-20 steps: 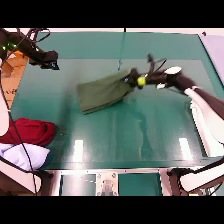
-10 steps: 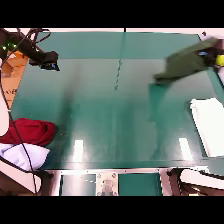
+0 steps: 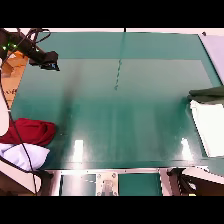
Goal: Fold the shirts.
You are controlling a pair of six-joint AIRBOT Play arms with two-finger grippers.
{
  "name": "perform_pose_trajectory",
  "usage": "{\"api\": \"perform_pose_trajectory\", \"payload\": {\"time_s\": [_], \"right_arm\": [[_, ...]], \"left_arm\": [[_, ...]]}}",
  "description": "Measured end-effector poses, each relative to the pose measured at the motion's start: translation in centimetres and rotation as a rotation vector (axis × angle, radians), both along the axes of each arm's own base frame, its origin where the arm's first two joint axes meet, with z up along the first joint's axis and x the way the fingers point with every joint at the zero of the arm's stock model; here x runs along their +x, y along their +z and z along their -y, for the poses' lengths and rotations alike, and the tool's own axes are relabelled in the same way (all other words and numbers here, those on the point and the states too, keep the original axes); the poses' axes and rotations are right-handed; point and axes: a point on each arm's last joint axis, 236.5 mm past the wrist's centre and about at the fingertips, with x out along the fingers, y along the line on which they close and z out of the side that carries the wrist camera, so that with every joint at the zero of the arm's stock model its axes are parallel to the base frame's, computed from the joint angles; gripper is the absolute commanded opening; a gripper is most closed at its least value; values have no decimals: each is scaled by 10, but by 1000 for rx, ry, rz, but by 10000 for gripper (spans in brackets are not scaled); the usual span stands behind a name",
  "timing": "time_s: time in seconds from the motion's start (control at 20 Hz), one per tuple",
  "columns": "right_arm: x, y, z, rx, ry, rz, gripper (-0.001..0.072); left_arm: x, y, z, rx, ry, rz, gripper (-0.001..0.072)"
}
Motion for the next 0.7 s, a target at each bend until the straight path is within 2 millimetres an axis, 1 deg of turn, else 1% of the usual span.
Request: {"api": "perform_pose_trajectory", "payload": {"time_s": [0.15, 0.3, 0.45, 0.6, 0.65, 0.7], "right_arm": [[-30, -4, 9, 24, -49, -55, 12], [-59, -9, 13, 32, -108, -143, 12], [-92, -30, 14, 70, -184, -292, 12], [-130, -64, 11, 141, -271, -470, 13], [-143, -77, 10, 161, -297, -530, 80], [-156, -90, 8, 178, -322, -592, 341]], "left_arm": [[0, 0, 0, -1, 0, 0, 28], [0, 0, 1, -3, -1, 0, 28], [0, 0, 1, -4, -1, 0, 28], [0, 0, 1, -6, -2, -1, 28], [0, 0, 1, -6, -2, 0, 29], [0, 1, 2, -7, -2, -1, 28]]}}
